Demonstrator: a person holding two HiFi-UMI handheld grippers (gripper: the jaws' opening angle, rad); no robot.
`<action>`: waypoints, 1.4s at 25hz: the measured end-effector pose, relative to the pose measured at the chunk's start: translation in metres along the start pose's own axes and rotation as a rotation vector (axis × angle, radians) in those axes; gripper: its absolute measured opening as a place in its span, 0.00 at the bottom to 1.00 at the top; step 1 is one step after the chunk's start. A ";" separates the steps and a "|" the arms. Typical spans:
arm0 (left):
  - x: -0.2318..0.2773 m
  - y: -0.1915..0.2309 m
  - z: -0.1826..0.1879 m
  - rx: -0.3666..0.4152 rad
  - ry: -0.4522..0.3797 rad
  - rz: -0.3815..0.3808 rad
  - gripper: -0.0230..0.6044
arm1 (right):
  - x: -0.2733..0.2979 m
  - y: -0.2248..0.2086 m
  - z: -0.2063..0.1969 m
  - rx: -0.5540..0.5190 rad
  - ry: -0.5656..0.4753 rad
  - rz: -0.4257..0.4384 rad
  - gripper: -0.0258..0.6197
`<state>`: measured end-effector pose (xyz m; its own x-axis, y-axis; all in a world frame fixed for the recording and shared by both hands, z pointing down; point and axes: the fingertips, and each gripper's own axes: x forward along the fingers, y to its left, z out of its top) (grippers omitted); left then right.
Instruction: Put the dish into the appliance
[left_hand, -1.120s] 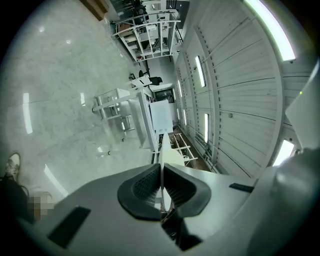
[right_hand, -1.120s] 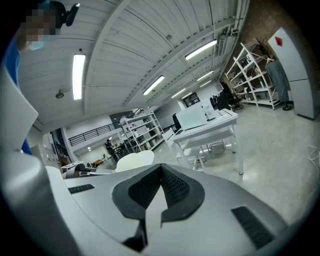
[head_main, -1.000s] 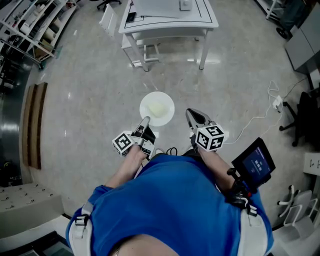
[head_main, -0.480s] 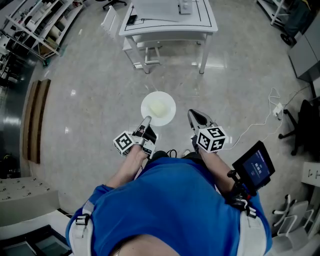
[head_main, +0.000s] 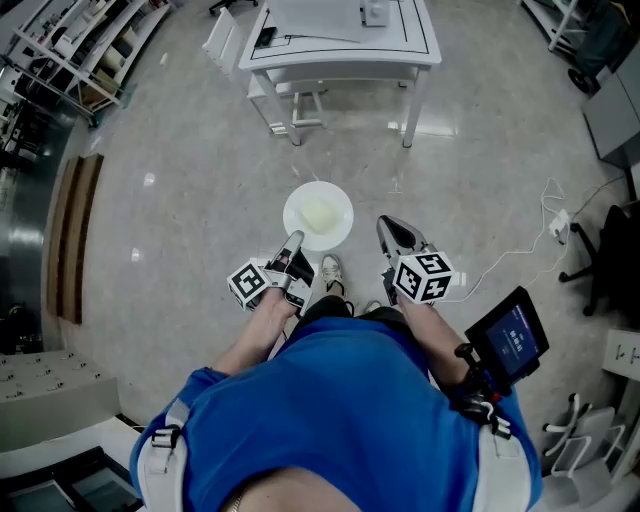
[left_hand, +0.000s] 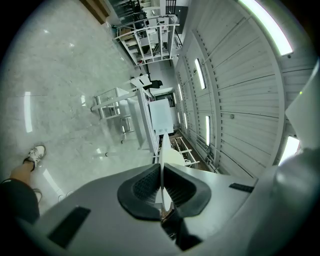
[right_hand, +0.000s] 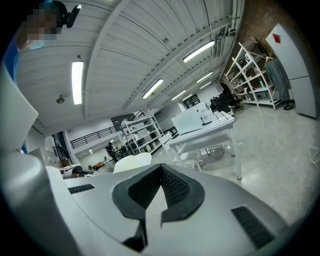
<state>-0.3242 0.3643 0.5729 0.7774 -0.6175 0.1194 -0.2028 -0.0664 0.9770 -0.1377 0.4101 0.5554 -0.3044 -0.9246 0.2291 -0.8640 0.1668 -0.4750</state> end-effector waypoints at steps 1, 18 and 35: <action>0.006 0.002 0.007 -0.005 0.005 -0.001 0.06 | 0.009 -0.002 0.001 0.001 0.002 -0.006 0.04; 0.097 0.017 0.143 -0.057 0.054 -0.022 0.06 | 0.153 -0.010 0.052 -0.030 0.019 -0.076 0.04; 0.155 0.018 0.215 -0.073 0.094 -0.055 0.06 | 0.220 -0.033 0.087 -0.031 0.006 -0.175 0.04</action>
<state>-0.3351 0.0991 0.5714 0.8394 -0.5379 0.0778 -0.1170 -0.0390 0.9924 -0.1412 0.1713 0.5482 -0.1508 -0.9384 0.3111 -0.9157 0.0141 -0.4015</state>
